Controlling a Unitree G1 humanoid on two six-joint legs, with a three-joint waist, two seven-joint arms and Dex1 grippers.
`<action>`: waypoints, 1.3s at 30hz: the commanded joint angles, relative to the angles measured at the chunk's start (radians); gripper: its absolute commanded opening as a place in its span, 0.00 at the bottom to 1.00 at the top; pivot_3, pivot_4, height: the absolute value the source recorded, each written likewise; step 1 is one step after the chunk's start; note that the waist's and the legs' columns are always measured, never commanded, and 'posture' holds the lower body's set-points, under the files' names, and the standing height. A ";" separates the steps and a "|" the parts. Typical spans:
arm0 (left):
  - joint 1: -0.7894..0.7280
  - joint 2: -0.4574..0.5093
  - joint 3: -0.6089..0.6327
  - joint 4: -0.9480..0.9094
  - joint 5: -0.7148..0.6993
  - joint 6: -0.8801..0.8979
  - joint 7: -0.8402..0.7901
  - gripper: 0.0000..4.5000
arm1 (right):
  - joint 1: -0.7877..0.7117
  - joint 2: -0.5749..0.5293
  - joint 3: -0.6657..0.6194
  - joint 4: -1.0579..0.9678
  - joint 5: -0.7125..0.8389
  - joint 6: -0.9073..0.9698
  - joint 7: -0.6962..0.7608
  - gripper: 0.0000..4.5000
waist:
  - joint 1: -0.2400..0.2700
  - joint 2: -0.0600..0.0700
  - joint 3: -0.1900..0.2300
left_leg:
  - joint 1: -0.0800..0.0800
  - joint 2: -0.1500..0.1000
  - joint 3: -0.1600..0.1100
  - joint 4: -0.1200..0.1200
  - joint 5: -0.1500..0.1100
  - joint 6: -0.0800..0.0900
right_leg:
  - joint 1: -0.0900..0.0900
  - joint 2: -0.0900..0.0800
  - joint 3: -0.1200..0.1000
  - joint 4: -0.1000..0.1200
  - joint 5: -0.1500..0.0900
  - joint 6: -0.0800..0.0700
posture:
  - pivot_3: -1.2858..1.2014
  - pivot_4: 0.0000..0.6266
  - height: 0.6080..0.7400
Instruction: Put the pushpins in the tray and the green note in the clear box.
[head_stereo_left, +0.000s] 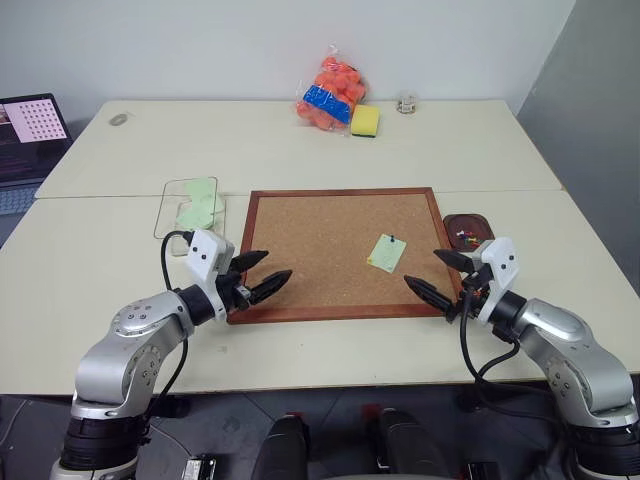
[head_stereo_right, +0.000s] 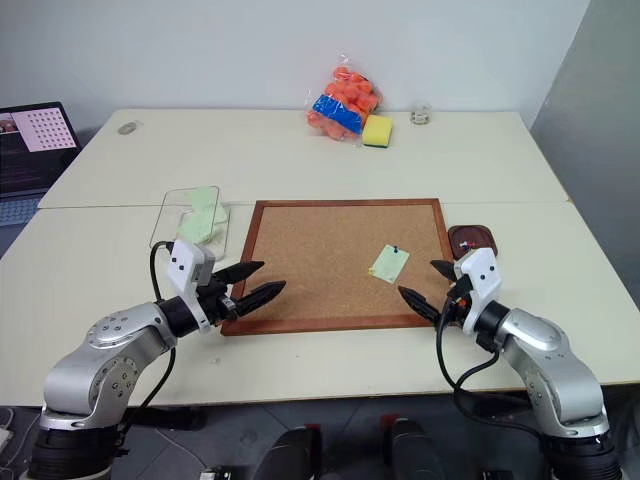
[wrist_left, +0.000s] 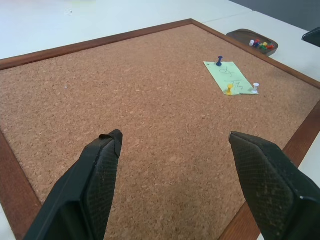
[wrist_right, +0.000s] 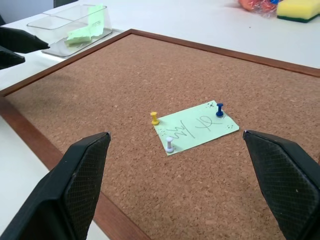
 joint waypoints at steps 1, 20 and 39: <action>-0.035 -0.006 -0.008 0.010 0.001 -0.028 -0.015 0.72 | -0.032 0.010 -0.010 0.005 -0.018 -0.042 -0.015 1.00 | 0.000 0.000 0.000 | 0.000 0.000 0.000 0.000 0.000 0.000 | 0.000 0.000 0.000 0.000 0.000 0.000 | 0.52 0.24 1.00; -0.279 -0.125 -0.209 0.417 0.184 -0.305 -0.155 0.01 | -0.292 0.122 0.073 0.352 -0.131 -0.151 -0.027 1.00 | -0.003 0.000 0.000 | 0.001 0.000 0.002 0.000 0.000 0.000 | 0.000 0.000 0.001 0.001 0.001 0.001 | 0.52 0.24 1.00; -0.301 -0.192 -0.311 0.598 0.315 -0.420 -0.247 0.01 | -0.524 0.254 0.119 0.841 -0.258 -0.362 -0.037 1.00 | -0.004 0.000 0.000 | 0.001 -0.001 0.003 0.001 0.000 0.000 | 0.000 0.000 0.002 0.002 0.004 -0.004 | 0.52 0.24 1.00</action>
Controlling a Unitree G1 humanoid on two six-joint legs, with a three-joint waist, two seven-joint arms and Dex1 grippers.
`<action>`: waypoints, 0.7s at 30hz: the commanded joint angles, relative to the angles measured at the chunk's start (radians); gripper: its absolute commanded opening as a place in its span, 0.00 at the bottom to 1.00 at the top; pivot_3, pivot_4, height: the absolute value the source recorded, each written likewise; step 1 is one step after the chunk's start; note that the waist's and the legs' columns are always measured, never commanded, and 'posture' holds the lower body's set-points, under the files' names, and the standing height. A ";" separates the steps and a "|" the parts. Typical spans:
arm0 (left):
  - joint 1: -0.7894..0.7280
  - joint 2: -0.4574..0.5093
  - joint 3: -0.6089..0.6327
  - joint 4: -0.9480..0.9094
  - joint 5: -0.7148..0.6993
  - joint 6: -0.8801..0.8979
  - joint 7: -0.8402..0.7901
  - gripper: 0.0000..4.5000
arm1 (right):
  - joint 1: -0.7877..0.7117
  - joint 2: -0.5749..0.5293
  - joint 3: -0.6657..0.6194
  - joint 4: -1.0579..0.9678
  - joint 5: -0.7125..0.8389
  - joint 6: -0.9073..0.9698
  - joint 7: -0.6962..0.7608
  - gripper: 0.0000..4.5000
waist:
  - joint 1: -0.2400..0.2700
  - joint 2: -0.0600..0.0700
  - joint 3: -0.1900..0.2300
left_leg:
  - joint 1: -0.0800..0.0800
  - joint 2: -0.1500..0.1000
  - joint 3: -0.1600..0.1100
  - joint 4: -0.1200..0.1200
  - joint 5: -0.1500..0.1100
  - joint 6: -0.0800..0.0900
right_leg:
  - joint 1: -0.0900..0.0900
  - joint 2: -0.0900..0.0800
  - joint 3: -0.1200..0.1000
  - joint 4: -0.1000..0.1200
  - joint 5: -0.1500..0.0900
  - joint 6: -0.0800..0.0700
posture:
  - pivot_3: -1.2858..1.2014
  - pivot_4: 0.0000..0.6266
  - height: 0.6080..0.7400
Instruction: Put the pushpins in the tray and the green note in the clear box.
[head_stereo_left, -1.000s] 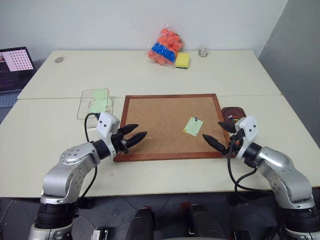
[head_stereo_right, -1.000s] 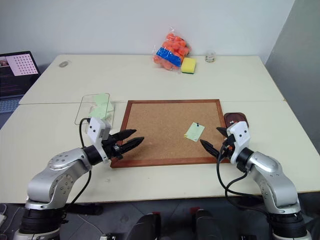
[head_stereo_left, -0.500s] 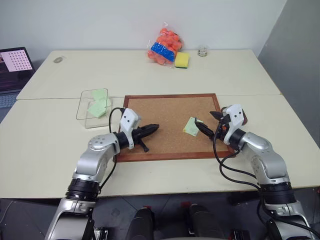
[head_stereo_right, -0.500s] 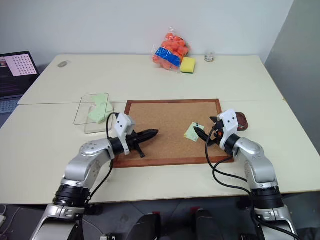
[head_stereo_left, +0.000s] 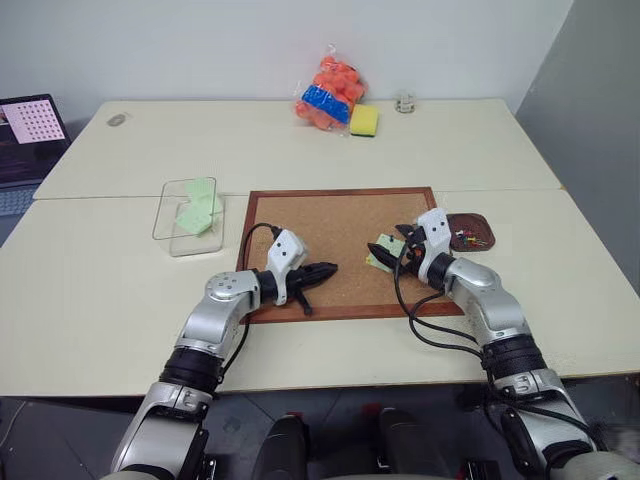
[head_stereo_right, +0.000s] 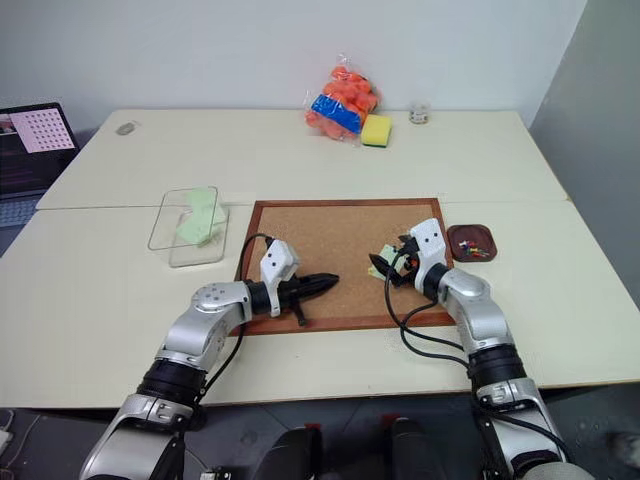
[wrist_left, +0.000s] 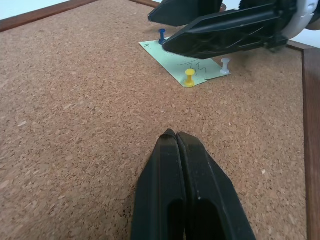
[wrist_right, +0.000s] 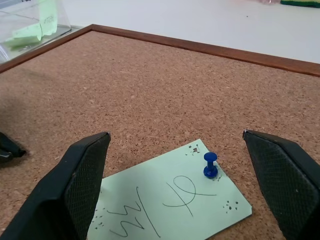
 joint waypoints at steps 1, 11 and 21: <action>0.027 0.004 -0.007 -0.009 0.014 -0.001 -0.010 0.01 | -0.051 0.010 -0.015 0.051 -0.022 -0.055 -0.008 1.00 | 0.000 0.000 0.000 | 0.000 0.000 0.000 0.000 0.000 0.000 | 0.000 0.000 0.000 0.000 0.000 0.000 | 0.52 0.24 1.00; 0.057 0.023 0.007 -0.052 0.021 0.009 -0.004 0.00 | -0.077 0.025 -0.016 0.136 -0.052 -0.105 -0.009 0.61 | -0.007 0.000 0.000 | 0.001 0.001 0.000 0.000 0.000 0.000 | 0.000 0.000 0.000 0.000 0.000 0.000 | 0.52 0.24 1.00; 0.074 0.031 0.015 -0.076 0.018 0.026 0.007 0.00 | -0.110 0.043 -0.008 0.199 -0.092 -0.152 -0.020 0.12 | -0.012 0.000 0.000 | 0.001 0.001 0.000 0.000 0.000 0.000 | 0.000 0.000 0.000 0.001 0.000 -0.001 | 0.52 0.24 1.00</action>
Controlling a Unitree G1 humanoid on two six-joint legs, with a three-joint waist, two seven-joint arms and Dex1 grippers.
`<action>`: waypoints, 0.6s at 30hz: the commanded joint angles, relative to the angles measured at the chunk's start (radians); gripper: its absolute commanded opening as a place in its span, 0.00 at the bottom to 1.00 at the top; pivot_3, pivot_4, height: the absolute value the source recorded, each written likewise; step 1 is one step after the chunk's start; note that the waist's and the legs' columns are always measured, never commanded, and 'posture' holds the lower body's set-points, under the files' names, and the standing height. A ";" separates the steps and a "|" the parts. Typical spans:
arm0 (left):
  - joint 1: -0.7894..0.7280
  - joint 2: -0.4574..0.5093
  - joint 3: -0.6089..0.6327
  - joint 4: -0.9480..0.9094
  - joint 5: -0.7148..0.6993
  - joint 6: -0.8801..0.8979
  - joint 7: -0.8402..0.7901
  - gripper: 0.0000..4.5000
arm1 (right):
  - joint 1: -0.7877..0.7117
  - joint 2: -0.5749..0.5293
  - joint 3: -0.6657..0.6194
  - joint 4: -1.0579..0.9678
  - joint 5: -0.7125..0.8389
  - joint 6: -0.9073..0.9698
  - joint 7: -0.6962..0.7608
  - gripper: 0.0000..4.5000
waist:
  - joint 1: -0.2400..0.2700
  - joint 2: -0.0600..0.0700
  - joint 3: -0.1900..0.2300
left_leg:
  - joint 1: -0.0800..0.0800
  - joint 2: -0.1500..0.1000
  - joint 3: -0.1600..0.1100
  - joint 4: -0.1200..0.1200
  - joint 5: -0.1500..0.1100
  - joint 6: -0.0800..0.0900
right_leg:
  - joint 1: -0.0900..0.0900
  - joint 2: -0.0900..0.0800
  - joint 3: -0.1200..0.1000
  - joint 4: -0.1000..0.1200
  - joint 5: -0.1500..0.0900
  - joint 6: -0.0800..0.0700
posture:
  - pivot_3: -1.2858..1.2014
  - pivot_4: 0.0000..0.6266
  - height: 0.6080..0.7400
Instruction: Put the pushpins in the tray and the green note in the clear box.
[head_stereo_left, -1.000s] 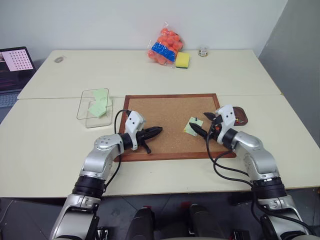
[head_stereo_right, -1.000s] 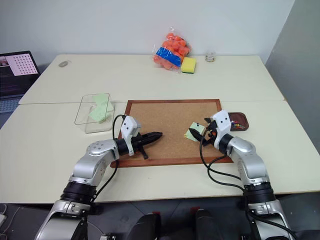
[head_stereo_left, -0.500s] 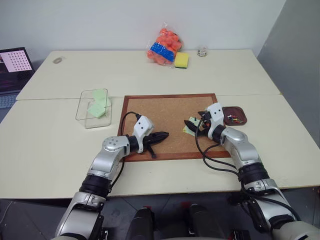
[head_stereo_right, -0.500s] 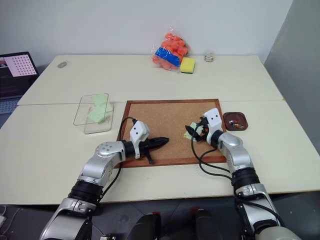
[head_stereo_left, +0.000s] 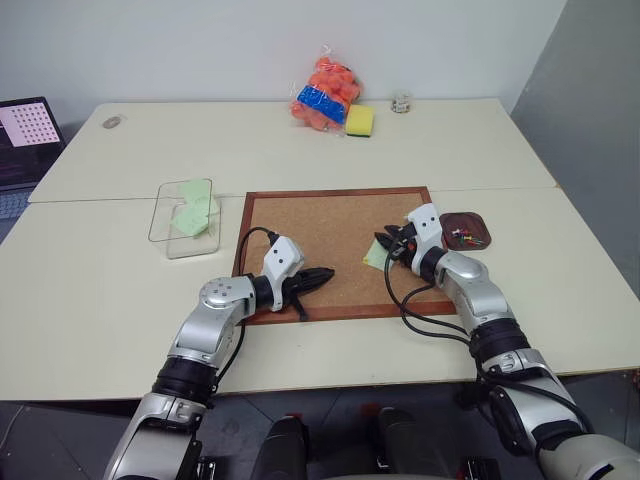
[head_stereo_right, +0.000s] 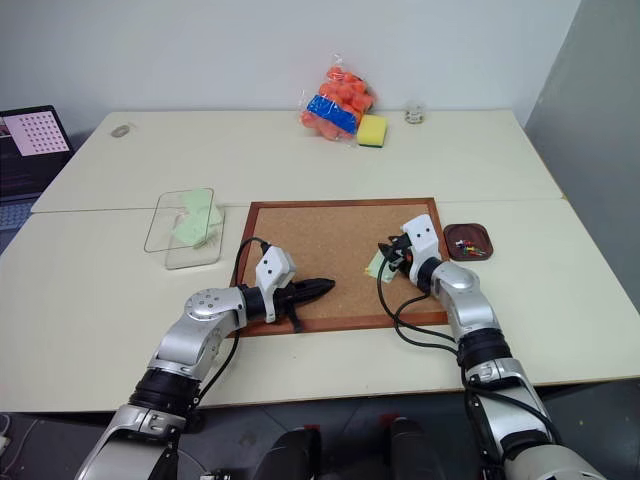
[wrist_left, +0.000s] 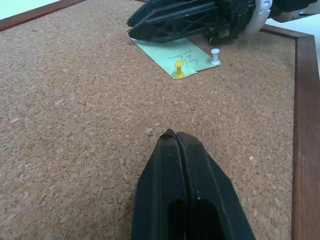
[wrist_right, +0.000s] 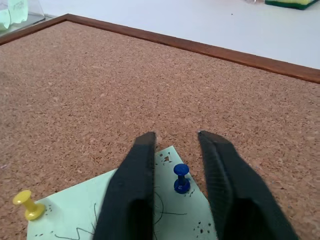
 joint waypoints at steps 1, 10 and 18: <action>0.023 0.012 0.005 -0.011 0.008 0.018 0.005 0.00 | -0.024 0.010 -0.003 0.018 -0.014 -0.022 -0.004 0.09 | -0.002 0.000 0.000 | 0.000 0.000 0.000 0.000 0.000 0.000 | 0.000 0.000 0.000 0.000 0.000 0.000 | 0.52 0.24 1.00; 0.034 0.016 0.011 -0.021 0.009 0.029 0.013 0.00 | -0.003 0.011 -0.010 -0.016 -0.015 -0.039 0.014 0.01 | -0.007 0.000 0.000 | 0.000 0.000 0.000 0.000 0.000 0.000 | 0.000 0.000 0.000 0.000 0.000 0.000 | 0.52 0.24 1.00; 0.038 0.011 0.010 -0.029 0.004 0.035 0.019 0.00 | 0.022 0.040 -0.062 -0.178 0.059 -0.042 0.013 0.01 | -0.008 0.000 0.000 | 0.000 0.000 0.000 0.000 0.000 0.000 | 0.000 0.000 0.000 0.000 0.000 0.000 | 0.52 0.24 1.00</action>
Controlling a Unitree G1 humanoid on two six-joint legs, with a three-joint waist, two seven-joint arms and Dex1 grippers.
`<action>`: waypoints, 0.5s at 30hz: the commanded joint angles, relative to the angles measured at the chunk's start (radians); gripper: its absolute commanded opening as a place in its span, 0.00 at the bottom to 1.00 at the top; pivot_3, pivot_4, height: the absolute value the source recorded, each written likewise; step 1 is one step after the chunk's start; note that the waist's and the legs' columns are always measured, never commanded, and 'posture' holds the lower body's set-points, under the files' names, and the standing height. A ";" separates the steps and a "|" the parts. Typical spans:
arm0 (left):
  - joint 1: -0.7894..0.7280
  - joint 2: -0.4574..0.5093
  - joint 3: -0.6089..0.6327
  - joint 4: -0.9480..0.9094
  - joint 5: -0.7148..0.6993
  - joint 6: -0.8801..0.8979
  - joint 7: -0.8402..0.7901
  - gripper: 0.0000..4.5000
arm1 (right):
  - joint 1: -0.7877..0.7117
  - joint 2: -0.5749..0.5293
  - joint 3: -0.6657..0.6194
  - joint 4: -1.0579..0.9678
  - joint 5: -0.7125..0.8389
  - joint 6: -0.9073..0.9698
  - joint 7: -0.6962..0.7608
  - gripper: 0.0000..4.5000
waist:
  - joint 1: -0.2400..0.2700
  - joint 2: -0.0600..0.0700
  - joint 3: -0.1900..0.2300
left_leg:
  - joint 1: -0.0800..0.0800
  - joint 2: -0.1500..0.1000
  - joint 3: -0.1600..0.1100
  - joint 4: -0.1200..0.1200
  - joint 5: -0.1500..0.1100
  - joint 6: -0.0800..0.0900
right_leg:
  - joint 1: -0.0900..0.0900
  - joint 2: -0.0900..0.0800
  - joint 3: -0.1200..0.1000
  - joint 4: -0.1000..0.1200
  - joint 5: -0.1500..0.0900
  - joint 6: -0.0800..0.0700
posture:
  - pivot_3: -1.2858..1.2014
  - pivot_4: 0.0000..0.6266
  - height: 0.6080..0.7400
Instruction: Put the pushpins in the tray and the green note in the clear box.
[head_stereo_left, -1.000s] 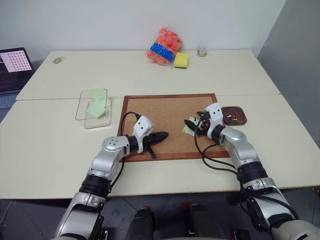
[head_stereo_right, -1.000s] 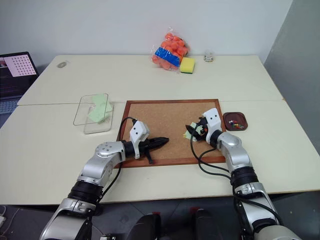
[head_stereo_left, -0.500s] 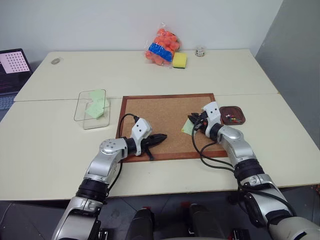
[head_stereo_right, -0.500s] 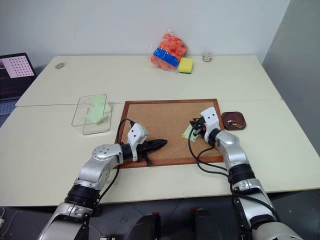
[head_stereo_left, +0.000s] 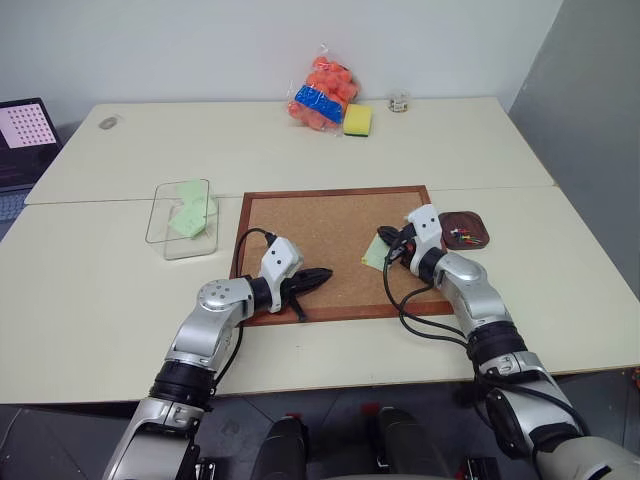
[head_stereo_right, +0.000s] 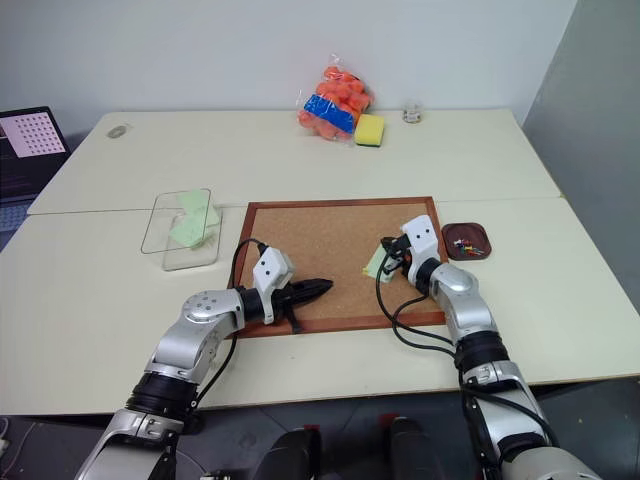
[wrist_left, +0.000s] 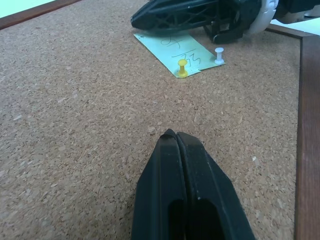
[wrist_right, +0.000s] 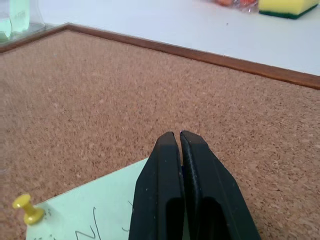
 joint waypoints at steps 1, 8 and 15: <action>0.017 0.005 0.002 0.003 0.005 0.017 0.001 0.00 | -0.013 0.010 -0.019 -0.128 0.038 -0.010 0.004 0.01 | -0.002 0.000 0.000 | 0.000 0.000 0.000 0.000 0.000 0.000 | 0.000 0.000 0.000 0.000 0.000 0.000 | 0.52 0.24 1.00; 0.016 0.005 0.000 -0.004 0.004 0.023 -0.001 0.00 | 0.010 0.000 -0.020 -0.167 0.040 0.011 -0.008 0.01 | -0.001 0.000 0.000 | 0.000 0.000 0.000 0.000 0.000 0.000 | 0.000 0.000 0.000 0.000 0.000 0.000 | 0.52 0.24 1.00; 0.015 0.008 0.003 -0.011 0.003 0.028 -0.001 0.00 | 0.015 -0.030 -0.103 -0.162 0.010 0.035 -0.187 0.01 | 0.000 0.000 0.000 | 0.000 0.000 0.000 0.000 0.000 0.000 | 0.000 0.000 0.000 0.000 0.000 0.000 | 0.52 0.24 1.00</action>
